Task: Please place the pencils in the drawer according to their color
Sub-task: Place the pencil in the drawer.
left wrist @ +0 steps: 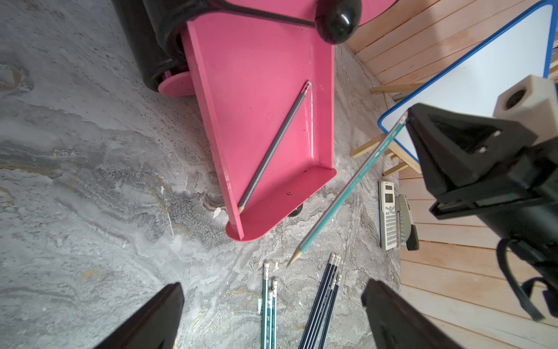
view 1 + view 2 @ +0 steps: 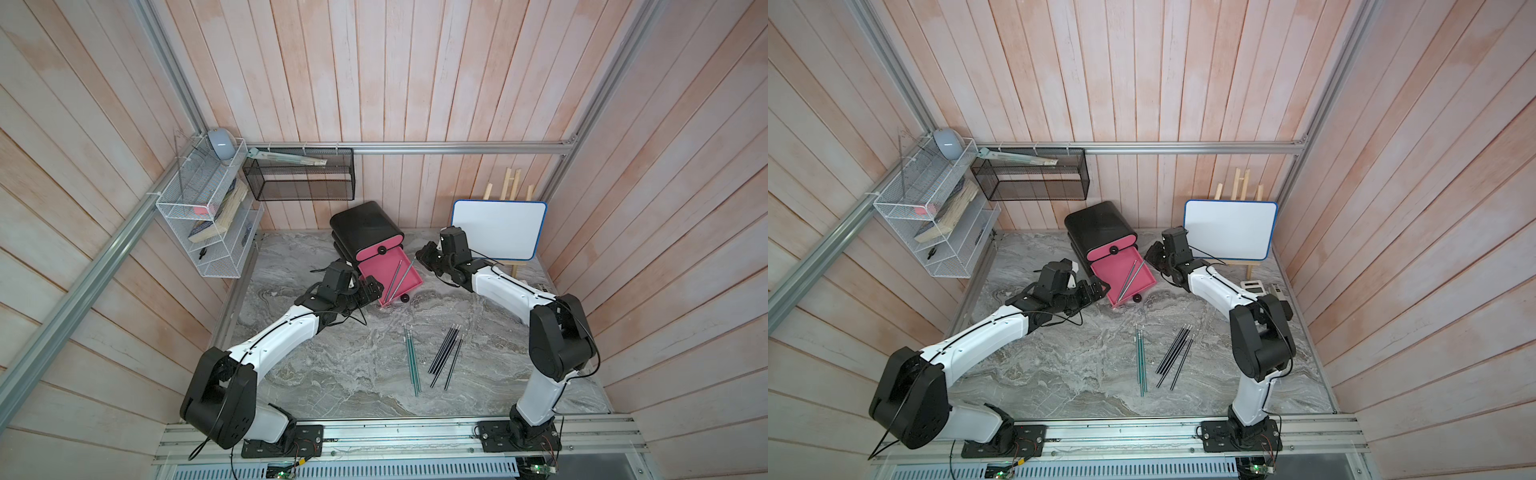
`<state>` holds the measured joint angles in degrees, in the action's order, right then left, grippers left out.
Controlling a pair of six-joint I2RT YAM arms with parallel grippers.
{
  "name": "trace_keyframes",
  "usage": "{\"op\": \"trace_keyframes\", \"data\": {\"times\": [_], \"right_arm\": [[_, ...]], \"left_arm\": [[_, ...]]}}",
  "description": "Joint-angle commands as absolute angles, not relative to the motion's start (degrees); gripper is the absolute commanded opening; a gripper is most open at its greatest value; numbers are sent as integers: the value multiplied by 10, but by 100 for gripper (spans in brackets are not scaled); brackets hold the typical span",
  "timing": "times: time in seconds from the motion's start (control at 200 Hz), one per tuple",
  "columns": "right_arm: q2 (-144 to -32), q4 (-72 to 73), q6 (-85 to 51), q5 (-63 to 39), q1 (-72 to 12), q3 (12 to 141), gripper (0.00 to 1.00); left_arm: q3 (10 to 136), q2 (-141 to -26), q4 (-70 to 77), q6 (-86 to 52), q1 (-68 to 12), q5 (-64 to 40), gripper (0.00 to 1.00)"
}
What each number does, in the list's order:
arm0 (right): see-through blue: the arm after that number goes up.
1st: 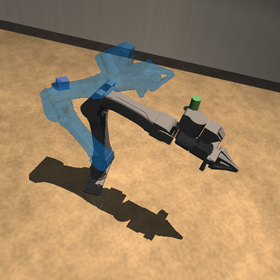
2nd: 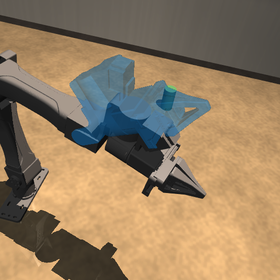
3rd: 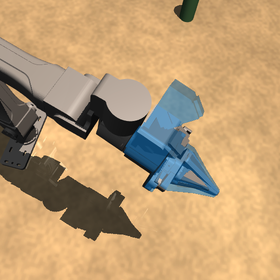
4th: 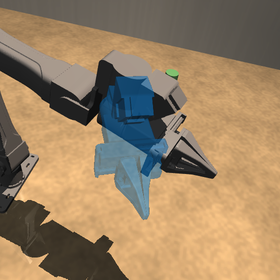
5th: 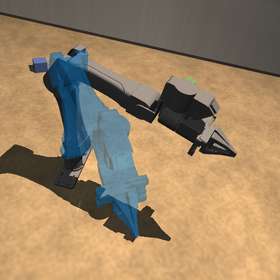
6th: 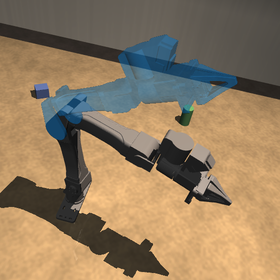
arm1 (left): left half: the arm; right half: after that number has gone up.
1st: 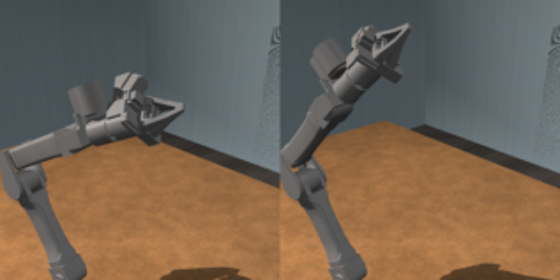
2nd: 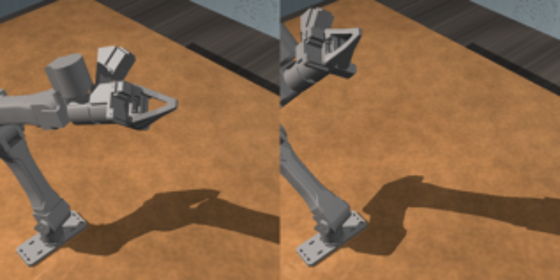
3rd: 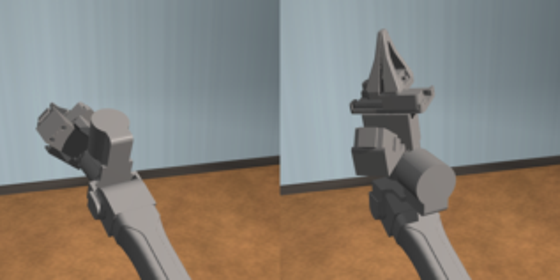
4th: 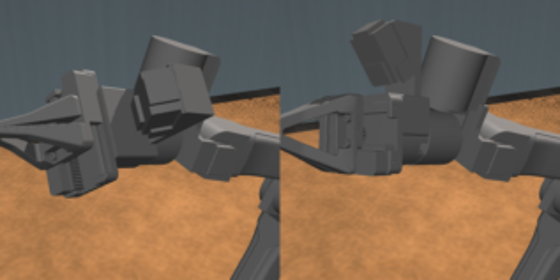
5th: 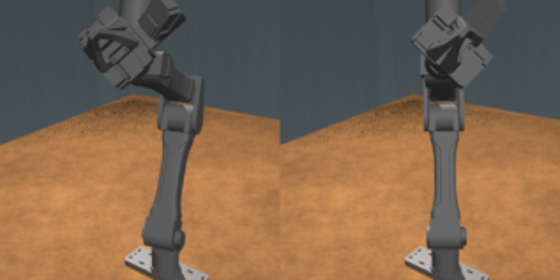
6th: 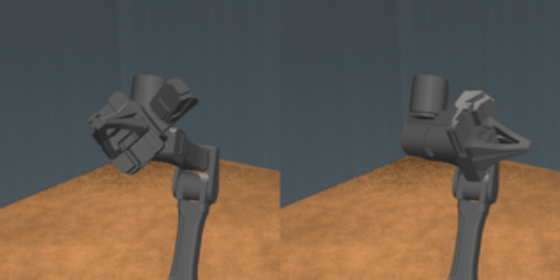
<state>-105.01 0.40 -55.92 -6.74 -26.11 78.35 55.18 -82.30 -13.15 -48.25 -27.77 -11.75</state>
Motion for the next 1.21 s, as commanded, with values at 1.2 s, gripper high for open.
{"op": "trace_keyframes", "data": {"times": [1.2], "right_arm": [[-1142,-7,-468,-22,-312,885,38]], "left_arm": [[563,-823,-115,-483,-272,-121,99]]}}
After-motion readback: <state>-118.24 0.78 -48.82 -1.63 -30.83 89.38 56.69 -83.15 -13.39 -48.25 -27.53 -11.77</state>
